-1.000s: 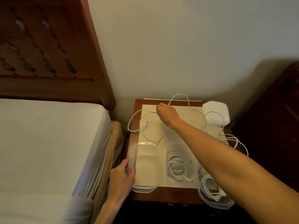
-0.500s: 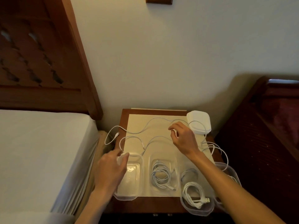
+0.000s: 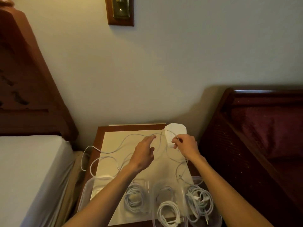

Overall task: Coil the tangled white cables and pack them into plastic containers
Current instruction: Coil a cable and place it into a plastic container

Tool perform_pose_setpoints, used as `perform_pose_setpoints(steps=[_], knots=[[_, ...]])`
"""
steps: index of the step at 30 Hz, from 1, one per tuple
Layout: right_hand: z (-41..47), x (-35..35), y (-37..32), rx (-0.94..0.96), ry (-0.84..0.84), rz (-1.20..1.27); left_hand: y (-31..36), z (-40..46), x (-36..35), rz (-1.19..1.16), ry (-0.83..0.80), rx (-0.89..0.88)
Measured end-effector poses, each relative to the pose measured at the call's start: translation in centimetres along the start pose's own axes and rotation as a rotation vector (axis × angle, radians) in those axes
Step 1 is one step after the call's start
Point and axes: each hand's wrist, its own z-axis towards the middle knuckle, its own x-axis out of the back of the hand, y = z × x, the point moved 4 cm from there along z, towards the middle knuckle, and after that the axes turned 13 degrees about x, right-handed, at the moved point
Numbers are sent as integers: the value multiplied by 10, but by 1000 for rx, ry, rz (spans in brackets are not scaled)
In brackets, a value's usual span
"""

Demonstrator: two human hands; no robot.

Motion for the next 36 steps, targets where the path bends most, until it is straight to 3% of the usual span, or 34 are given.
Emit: perform_pose_setpoints(steps=[3,8,11,17,21,23,25,27,29,32,36], knots=[[2,26,-22,159,-76,125,42,16,4,-195,-101,-159],[2,67,-46,302,-22,171,80,40,33,-145,-77,-333],[1,79,-55,361,-35,179,102,41,59,-40,-7,-446],[-3,90,-50,351,-77,141,124,10,156,-109,185,-579],[-4,112,-31,205,-18,85,97,-13,218,-157,354,-508],[-6,125,-43,175,78,209,78,-16,222,38,264,-421],[-7,134,-71,182,128,280,59,-22,208,372,68,-146],[-7,140,-108,262,149,226,54,-34,196,541,1,72],[-8,142,-144,356,145,144,79,-49,188,403,107,-13],[-13,142,-187,493,158,75,122,-65,173,-71,126,-207],[-24,143,-214,600,165,-11,149,-72,167,-438,48,-162]])
